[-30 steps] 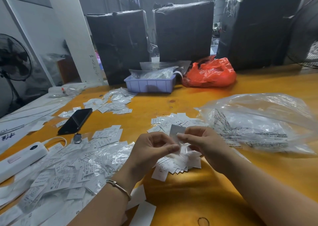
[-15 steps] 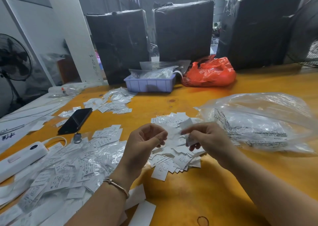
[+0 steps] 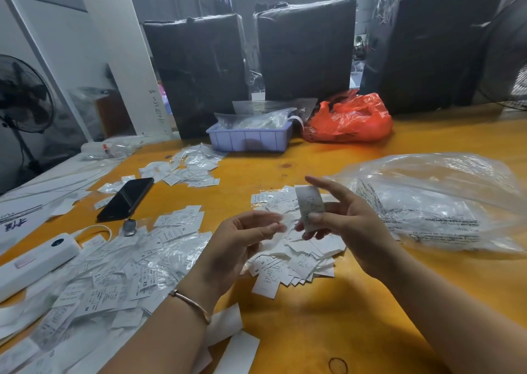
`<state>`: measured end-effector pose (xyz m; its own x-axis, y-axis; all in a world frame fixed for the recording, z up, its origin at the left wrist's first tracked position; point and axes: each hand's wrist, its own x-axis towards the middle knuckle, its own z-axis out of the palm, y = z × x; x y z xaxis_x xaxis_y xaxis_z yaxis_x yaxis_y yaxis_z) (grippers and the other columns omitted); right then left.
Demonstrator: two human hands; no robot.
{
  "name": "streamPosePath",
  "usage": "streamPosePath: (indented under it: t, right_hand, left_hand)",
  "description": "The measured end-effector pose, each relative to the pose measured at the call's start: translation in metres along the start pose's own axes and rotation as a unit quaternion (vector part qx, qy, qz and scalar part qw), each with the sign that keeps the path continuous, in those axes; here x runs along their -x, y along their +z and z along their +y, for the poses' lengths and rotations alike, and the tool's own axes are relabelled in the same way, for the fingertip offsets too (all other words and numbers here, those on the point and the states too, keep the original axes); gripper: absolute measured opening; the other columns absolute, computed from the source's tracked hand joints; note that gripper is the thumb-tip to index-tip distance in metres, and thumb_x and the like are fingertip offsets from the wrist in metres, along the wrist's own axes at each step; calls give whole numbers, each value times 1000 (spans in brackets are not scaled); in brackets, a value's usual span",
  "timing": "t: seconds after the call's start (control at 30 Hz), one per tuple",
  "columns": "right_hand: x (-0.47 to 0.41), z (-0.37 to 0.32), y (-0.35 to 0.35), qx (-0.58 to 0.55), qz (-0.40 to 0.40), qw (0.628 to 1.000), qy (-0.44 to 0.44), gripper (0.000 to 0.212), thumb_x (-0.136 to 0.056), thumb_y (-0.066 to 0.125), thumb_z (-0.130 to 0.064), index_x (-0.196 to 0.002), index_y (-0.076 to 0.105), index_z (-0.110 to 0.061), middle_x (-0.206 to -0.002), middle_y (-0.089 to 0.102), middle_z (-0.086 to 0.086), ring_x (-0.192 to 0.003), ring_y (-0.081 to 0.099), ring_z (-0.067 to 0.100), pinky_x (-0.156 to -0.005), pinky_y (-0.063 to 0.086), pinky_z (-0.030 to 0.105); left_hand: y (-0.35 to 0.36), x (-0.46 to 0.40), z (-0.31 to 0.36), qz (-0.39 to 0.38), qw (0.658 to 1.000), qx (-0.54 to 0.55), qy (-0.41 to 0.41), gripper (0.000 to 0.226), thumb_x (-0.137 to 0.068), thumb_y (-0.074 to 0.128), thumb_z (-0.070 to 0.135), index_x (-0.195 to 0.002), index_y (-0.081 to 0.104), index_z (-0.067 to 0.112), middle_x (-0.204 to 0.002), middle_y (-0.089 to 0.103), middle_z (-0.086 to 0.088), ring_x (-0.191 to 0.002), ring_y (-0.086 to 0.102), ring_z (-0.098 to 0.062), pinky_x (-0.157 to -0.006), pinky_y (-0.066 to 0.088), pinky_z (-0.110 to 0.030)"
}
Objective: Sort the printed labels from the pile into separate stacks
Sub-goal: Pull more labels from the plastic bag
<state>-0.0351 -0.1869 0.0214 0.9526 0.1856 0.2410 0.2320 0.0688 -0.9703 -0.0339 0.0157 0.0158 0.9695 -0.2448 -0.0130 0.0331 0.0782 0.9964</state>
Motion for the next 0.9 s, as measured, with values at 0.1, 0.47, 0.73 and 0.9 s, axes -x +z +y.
streamPosePath:
  t: [0.1,0.47,0.73,0.9]
  right_hand:
    - [-2,0,-3,-13,19,999,24,40,-96,45,-3,-129,43,-25,-85,74,15,-72,70,24,-58,48,24]
    - [-1,-4,-9,-25,31,999,17,12,-96,42,-1,-106,50,-2,-84,75,14,-69,70,25,-52,48,20]
    - [0,-6,-8,46,109,986,-121,11,-72,74,-25,-77,71,-15,-80,69,16,-65,56,21,-57,49,26]
    - [2,-6,-5,50,107,974,-194,5,-75,75,-19,-75,71,-17,-76,70,11,-68,61,27,-62,52,35]
  left_hand:
    - [-2,0,0,-18,1000,19,1,10,-68,77,13,-77,76,15,-85,74,-10,-68,64,-12,-59,50,-19]
    - [2,-1,-8,-25,991,-120,56,17,-72,81,16,-75,65,11,-67,67,-1,-64,63,-11,-60,50,-18]
    - [6,1,-8,-3,984,-134,120,22,-67,82,24,-86,76,14,-71,68,4,-70,65,-8,-65,51,-17]
    - [7,1,-10,3,974,-177,141,17,-67,81,31,-76,76,17,-73,70,3,-74,65,-13,-71,55,-26]
